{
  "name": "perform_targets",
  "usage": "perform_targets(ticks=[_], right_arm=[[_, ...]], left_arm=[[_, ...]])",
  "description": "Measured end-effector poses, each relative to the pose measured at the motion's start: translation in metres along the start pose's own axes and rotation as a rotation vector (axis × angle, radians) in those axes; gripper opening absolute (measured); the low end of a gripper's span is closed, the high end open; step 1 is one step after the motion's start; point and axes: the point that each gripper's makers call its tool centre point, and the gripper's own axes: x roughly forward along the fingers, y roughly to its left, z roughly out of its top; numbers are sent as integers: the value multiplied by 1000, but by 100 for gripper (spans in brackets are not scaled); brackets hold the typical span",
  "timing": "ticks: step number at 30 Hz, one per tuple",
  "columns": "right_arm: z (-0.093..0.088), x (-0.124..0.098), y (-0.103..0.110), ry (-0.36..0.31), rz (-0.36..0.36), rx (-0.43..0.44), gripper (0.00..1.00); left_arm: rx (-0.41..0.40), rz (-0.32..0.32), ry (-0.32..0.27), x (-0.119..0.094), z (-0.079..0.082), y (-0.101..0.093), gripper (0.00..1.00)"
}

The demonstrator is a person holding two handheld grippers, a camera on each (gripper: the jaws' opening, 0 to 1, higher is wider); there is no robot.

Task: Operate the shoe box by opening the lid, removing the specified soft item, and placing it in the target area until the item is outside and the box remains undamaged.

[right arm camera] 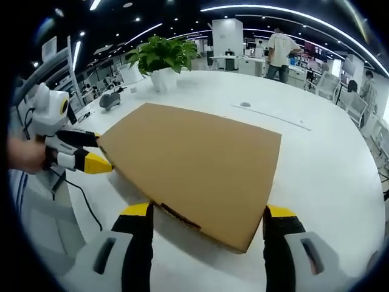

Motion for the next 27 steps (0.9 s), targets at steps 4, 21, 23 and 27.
perform_targets(ticks=[4, 21, 23, 27], right_arm=[[11, -11, 1, -42, 14, 121, 71], [35, -54, 18, -170, 166, 499, 86], [33, -58, 21, -172, 191, 522, 91], [34, -69, 16, -213, 172, 558, 90]], left_arm=[[18, 8, -29, -10, 7, 0, 63], [-602, -148, -196, -61, 35, -18, 81], [-689, -148, -256, -70, 39, -14, 70], [-829, -178, -252, -76, 32, -13, 87]])
